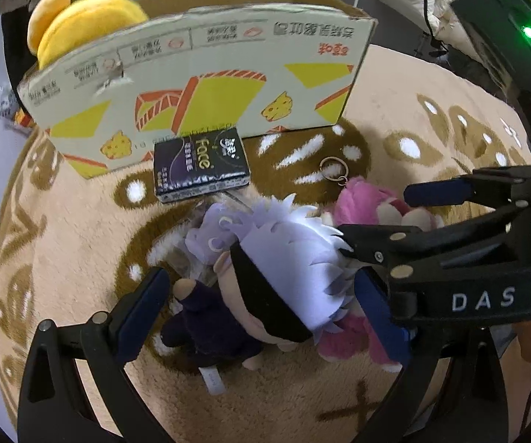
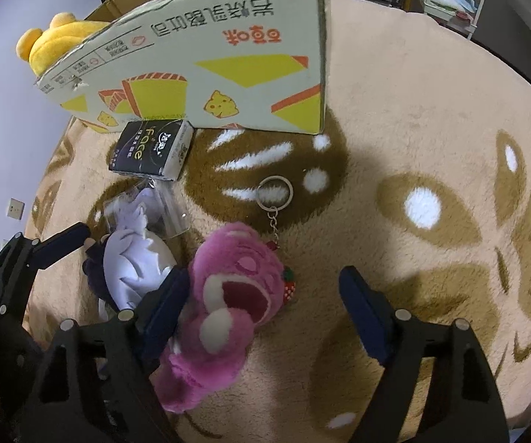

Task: Organize soft objects
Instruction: 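Grasp the white-haired doll with the left tool while the right tool grasps the pink bear, then lift the doll with the left tool while the right tool lifts the bear over the box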

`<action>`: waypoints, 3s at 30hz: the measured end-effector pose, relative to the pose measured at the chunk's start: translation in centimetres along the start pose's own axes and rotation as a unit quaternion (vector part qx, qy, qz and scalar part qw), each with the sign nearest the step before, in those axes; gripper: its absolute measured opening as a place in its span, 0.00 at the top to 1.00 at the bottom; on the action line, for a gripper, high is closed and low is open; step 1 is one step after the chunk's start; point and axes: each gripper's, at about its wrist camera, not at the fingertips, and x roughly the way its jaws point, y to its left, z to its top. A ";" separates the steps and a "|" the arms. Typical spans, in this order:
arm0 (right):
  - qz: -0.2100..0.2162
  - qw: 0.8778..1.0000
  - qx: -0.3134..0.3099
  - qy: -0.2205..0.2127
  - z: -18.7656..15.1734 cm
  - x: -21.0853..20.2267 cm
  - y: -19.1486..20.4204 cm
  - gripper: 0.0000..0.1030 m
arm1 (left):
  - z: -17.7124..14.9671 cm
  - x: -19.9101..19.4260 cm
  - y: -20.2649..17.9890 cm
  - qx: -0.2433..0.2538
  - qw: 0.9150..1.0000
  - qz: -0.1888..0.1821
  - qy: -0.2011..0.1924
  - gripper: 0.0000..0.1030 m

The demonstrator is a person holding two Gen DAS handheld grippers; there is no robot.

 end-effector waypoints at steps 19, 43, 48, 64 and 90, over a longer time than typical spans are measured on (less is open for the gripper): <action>0.038 0.999 -0.010 -0.002 0.4 1.1 1.5 0.44 | 0.0 0.2 1.4 -0.051 0.998 -0.039 0.018 0.20; 0.028 0.997 -0.027 -0.071 0.7 -1.8 0.4 0.46 | -0.6 -2.3 3.5 -0.091 0.996 -0.007 -0.014 0.27; 0.028 0.995 -0.029 -0.096 0.6 -2.8 0.3 0.47 | -0.6 -3.7 4.6 -0.109 0.993 0.018 -0.044 0.28; 0.000 0.977 -0.026 -0.210 -0.3 -7.6 0.3 0.49 | -0.9 -9.1 6.3 -0.148 0.971 0.094 -0.161 0.28; -0.040 0.938 -0.077 -0.335 3.8 -15.2 2.3 0.49 | 4.5 -17.7 6.8 -0.100 0.924 0.157 -0.335 0.28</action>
